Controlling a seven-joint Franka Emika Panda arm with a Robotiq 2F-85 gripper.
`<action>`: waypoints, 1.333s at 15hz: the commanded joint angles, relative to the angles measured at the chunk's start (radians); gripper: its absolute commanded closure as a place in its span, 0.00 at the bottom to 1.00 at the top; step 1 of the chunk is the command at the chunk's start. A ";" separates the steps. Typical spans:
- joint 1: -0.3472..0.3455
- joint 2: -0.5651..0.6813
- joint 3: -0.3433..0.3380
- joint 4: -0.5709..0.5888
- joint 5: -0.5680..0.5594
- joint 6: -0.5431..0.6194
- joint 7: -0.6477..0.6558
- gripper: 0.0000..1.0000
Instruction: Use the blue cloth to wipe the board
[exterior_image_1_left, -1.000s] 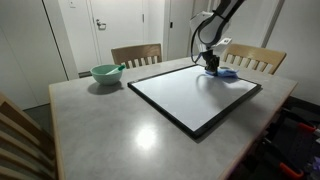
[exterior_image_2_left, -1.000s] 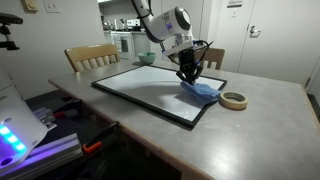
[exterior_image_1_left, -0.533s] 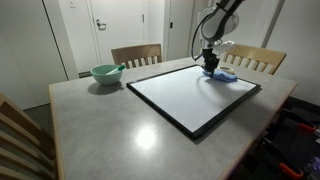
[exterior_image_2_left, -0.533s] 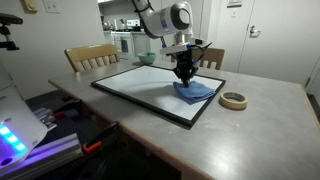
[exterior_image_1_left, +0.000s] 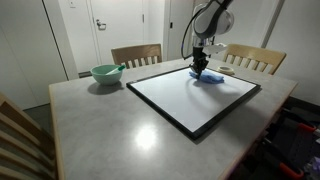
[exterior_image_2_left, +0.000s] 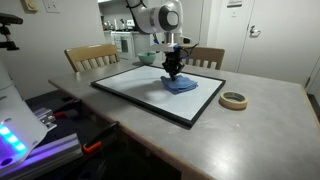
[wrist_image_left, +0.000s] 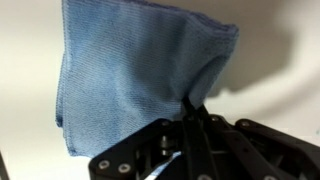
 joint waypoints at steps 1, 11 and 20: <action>-0.008 -0.014 0.064 -0.021 0.109 -0.001 -0.041 0.99; 0.034 0.014 0.164 0.024 0.229 -0.033 -0.073 0.99; 0.079 0.100 0.211 0.154 0.249 -0.117 -0.103 0.99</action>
